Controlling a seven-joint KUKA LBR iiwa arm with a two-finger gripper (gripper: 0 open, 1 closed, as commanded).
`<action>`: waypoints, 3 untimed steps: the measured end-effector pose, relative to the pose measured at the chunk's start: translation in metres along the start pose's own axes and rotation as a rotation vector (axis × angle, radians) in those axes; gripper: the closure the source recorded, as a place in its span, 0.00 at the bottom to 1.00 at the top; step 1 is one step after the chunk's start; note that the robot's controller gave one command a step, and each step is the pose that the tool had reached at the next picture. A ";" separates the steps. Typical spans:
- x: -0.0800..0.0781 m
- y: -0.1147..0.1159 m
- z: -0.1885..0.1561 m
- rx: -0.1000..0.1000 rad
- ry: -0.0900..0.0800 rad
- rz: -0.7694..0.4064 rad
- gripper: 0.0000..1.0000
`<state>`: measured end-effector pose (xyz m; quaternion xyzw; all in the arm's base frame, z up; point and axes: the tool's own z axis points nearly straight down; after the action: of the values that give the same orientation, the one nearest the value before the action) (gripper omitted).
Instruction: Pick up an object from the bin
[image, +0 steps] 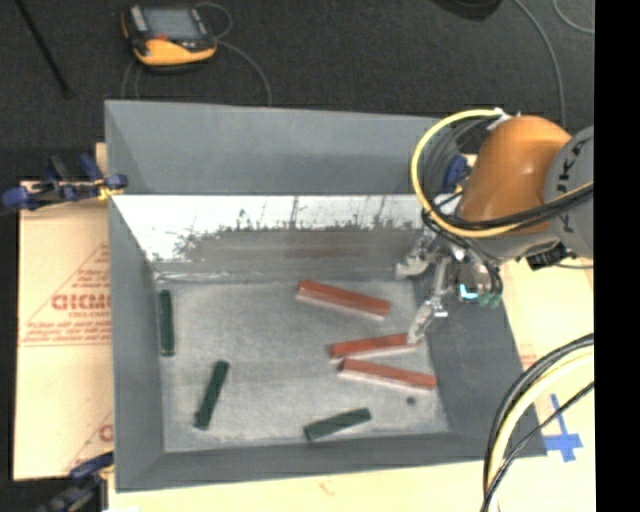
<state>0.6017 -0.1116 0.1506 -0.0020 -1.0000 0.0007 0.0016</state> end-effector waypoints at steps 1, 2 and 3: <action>-0.002 0.000 -0.005 0.001 -0.008 -0.002 0.00; 0.001 0.022 0.070 0.000 -0.001 0.007 1.00; 0.001 0.022 0.070 0.000 -0.002 0.006 1.00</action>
Offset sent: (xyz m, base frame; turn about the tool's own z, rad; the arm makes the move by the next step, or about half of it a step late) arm -0.0051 0.0250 -0.0806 0.0090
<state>0.6004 -0.0894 0.0802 -0.0050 -1.0000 0.0009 0.0009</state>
